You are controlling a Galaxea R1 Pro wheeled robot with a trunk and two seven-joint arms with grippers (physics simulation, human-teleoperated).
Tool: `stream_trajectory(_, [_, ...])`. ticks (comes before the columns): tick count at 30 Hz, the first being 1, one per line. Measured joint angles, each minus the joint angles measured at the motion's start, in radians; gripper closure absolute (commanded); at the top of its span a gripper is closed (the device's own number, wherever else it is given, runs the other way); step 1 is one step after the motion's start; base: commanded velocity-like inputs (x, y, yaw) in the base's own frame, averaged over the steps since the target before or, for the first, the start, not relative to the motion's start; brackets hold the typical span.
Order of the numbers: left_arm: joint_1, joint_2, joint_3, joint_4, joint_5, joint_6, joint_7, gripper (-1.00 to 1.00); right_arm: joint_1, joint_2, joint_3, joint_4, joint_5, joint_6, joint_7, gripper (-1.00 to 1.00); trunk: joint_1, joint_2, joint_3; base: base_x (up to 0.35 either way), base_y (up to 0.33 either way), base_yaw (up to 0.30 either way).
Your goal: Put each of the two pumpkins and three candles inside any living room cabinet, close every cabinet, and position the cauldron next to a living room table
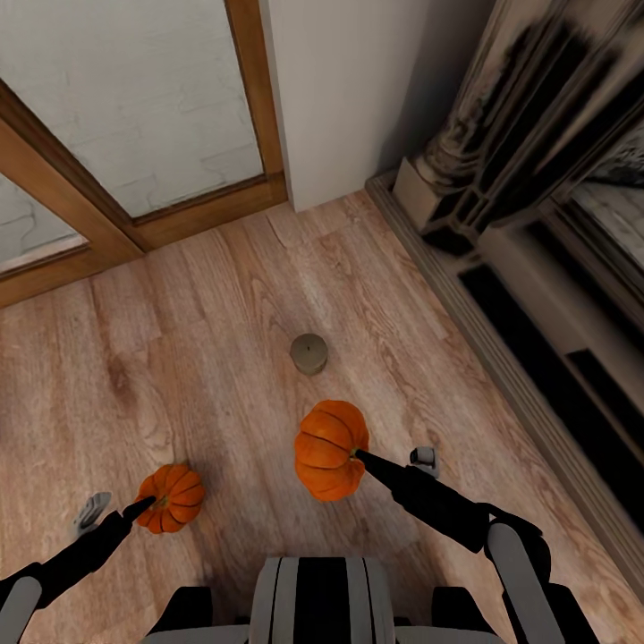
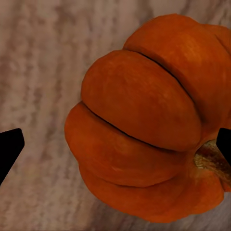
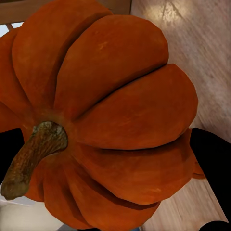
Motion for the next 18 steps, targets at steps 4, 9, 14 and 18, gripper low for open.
stream_trajectory(4, [0.000,-0.001,0.000,-0.001,-0.001,-0.001,0.000,-1.00,0.000,0.000,0.000,0.000,-0.001,0.000,0.000,1.00,0.000,0.000,0.000,0.000,0.000,0.000])
stream_trajectory(9, [0.000,-0.001,0.000,-0.001,-0.001,-0.001,0.000,-1.00,0.000,0.000,0.000,0.000,-0.001,0.000,0.000,1.00,0.000,0.000,0.000,0.000,0.000,0.000])
stream_trajectory(14, [0.000,0.000,0.000,-0.004,0.000,-0.001,0.004,-1.00,0.000,0.000,0.000,-0.001,-0.001,0.008,0.000,1.00,0.000,0.000,0.000,0.000,-0.027,0.000])
stream_trajectory(18, [0.000,-0.001,0.000,-0.016,0.002,0.000,0.022,-1.00,0.000,-0.003,0.019,-0.002,-0.004,0.025,0.006,1.00,0.000,0.000,0.000,0.000,-0.019,0.000])
